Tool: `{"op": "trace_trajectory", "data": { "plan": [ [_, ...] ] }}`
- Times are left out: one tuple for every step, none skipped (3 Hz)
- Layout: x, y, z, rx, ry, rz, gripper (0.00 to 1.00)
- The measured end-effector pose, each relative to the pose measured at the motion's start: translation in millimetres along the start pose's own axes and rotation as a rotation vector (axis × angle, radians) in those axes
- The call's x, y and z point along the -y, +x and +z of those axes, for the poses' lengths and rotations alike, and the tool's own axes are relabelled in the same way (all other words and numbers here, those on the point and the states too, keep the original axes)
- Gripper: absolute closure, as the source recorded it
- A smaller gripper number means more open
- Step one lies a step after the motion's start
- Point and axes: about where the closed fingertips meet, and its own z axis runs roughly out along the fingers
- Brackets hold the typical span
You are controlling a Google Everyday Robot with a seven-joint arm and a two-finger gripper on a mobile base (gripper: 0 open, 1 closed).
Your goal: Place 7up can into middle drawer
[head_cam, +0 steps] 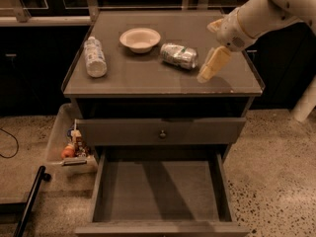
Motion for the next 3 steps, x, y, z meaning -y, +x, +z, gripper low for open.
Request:
{"op": "trace_trajectory", "data": {
  "plan": [
    [23.7,4.9,17.5,0.087,0.027,0.052,0.00],
    [45.3,5.6,33.7,0.158,0.039,0.092,0.00],
    [58.2,3.5,48.2,0.200,0.031,0.130,0.00]
  ]
}}
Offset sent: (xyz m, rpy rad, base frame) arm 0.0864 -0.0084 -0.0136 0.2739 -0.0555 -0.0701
